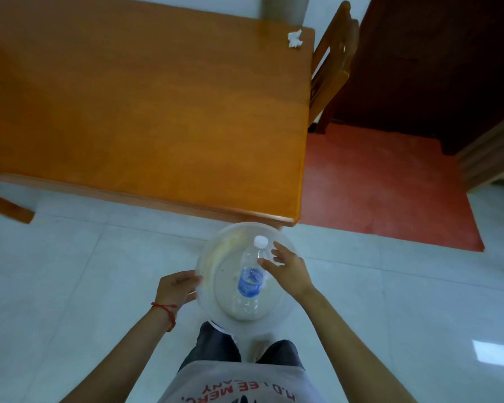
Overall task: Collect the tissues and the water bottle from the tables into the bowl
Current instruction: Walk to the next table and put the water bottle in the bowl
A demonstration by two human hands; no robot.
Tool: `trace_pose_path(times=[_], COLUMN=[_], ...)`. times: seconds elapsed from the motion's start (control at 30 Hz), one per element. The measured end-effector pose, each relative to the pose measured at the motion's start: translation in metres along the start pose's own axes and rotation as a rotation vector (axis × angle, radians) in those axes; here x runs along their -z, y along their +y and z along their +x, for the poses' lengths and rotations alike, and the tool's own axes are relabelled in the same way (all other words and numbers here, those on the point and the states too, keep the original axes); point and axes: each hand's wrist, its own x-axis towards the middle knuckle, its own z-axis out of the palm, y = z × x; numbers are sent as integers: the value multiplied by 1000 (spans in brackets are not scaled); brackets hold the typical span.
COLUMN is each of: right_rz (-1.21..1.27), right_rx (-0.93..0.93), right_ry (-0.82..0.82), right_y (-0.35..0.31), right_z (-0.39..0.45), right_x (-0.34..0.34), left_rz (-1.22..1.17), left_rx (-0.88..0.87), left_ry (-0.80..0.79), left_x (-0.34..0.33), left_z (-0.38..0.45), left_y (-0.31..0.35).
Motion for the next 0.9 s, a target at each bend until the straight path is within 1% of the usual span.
trace_pose_path(times=[0.2,0.27,0.33,0.4,0.53,0.67,0.9], right_rz=[-147,-153,-78,59,252,367,441], right_rx=[91,49,-64,-178,-333,-399,-444], right_ry=[283,366,408,434,499,620,790], right_y=[30,49,70,89,118,144,180], right_z=[-28,-41,-55,-68,-96,-123,-164], right_x=[33,43,48,49,49,49,57], left_rz=[99,144,184,220,325,426,549], left_rx=[0,-10,-18,-20,-25,-37,-62], left_ry=[-64,-94,-135,-171,-241,-331,-452], left_x=[-19,-27,-38,-50,-74,-103,-153], left_z=[2,2,1,0,-1,-9,-30], left_y=[-5,-5,-6,-6,-11,-16,-25])
